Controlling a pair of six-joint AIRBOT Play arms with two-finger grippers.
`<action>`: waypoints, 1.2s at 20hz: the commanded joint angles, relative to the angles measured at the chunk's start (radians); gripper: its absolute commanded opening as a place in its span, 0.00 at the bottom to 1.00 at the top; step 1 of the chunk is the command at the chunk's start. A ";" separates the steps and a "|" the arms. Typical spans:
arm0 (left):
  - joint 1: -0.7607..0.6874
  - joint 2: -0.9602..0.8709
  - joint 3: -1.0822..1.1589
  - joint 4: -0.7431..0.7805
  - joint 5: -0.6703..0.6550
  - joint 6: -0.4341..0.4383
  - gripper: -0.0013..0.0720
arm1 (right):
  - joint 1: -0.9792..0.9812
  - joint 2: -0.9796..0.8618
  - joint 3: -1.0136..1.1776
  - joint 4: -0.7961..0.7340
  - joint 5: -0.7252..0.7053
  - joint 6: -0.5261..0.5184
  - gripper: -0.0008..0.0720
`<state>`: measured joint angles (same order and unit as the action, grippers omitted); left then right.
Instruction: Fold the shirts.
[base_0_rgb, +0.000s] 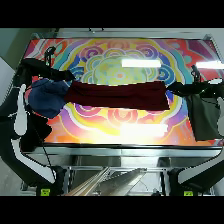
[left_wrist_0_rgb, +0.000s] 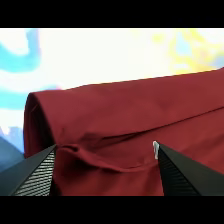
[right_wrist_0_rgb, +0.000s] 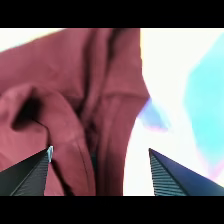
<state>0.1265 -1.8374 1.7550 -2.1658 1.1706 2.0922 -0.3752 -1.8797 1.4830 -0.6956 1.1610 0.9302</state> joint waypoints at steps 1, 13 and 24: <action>-0.027 0.000 0.065 -0.002 0.066 -0.036 0.93 | 0.002 -0.048 0.008 -0.017 0.058 0.051 1.00; -0.227 -0.012 0.105 -0.003 0.038 -0.072 0.85 | 0.084 -0.134 0.063 0.117 0.140 0.002 0.04; -0.654 -0.236 0.096 -0.069 -0.250 -0.243 0.04 | 0.080 0.094 0.430 0.113 0.517 0.190 0.04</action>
<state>-0.4168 -2.0182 1.8420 -2.1906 1.0363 1.9072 -0.2958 -1.8339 1.8244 -0.5854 1.5539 1.0569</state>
